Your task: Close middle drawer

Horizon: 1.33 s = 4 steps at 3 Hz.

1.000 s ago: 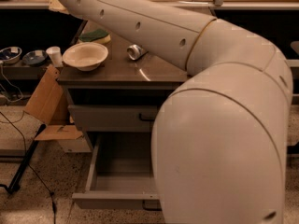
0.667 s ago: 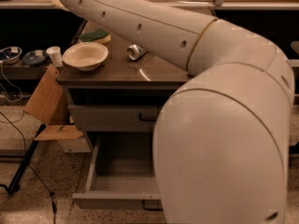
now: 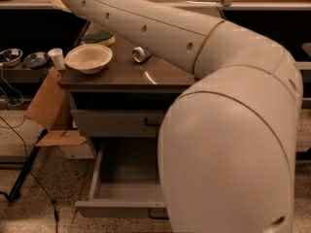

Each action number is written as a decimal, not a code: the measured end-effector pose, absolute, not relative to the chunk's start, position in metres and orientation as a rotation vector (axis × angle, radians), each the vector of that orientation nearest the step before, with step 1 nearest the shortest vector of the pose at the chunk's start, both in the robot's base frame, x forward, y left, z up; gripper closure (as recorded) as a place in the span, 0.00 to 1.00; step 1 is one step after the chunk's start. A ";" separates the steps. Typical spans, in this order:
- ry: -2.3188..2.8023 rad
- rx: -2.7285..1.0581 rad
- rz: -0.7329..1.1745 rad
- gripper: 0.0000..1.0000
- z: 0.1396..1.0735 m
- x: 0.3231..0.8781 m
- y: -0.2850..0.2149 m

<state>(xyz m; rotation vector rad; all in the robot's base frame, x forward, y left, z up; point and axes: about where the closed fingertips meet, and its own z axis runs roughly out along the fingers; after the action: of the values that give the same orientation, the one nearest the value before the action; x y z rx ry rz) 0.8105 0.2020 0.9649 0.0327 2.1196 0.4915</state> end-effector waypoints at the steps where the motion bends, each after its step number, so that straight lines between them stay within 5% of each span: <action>1: 2.130 -0.020 0.497 0.00 0.954 0.820 0.213; 4: 2.271 0.007 0.414 0.00 0.900 0.848 0.213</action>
Offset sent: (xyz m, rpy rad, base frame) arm 0.0258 0.0184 -0.0361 -0.0253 0.0667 0.0594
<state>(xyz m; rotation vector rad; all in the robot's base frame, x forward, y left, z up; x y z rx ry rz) 0.8482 0.2132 0.8999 0.0067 2.2710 0.4145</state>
